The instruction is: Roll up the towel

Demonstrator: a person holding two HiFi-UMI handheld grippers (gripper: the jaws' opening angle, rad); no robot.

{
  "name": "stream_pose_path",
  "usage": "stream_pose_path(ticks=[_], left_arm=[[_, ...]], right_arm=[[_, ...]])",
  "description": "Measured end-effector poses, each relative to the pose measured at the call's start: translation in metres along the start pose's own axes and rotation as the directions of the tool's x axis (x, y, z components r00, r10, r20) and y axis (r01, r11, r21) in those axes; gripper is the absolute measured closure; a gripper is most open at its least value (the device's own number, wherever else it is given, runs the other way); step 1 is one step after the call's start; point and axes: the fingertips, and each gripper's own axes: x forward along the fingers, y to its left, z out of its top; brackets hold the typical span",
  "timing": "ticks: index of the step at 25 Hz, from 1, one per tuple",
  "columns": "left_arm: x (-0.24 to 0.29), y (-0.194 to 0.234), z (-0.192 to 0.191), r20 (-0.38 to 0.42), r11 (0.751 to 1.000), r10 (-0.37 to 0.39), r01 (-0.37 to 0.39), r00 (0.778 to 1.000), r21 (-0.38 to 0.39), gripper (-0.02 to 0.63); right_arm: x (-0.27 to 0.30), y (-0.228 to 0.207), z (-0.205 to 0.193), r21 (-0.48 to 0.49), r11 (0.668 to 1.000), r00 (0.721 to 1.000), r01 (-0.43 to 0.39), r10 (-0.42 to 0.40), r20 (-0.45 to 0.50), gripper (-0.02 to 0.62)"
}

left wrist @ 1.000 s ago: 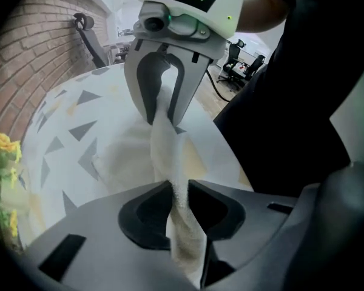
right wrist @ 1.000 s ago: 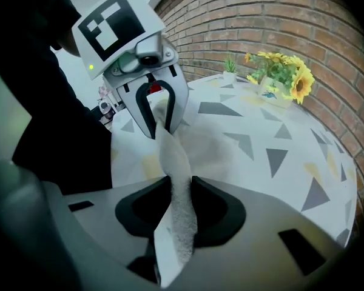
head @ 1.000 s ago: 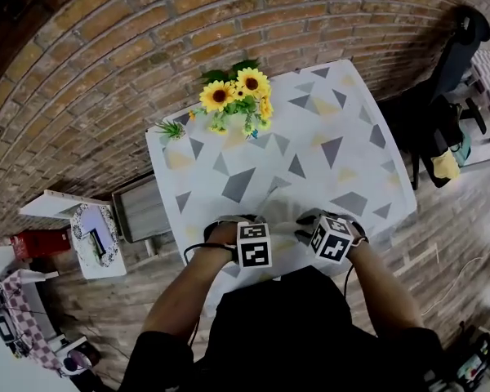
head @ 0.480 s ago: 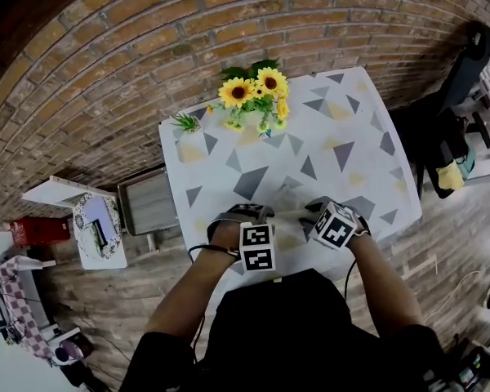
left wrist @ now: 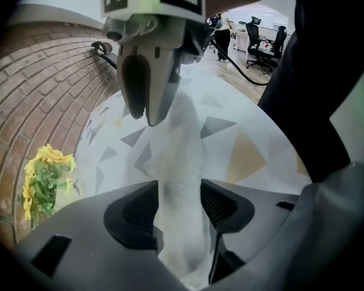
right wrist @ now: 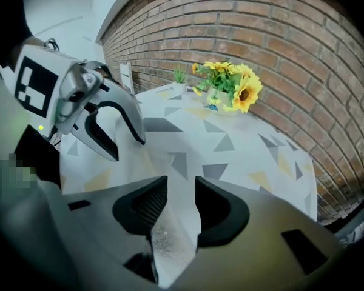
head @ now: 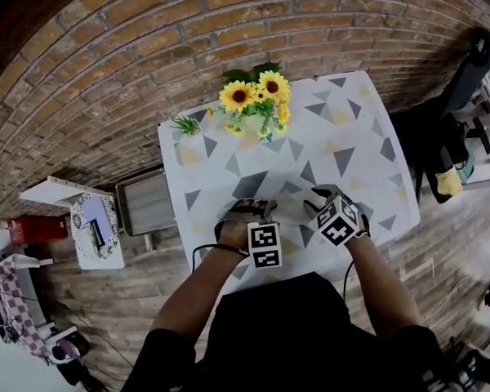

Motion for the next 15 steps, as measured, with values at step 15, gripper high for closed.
stream_pose_path(ticks=[15], left_arm=[[-0.01,0.013,0.002,-0.016,0.996,-0.092,0.092,0.996,0.001,0.334]], right_arm=[[0.017,0.034,-0.01,-0.22,0.966,0.99,-0.135,0.124,-0.063,0.423]])
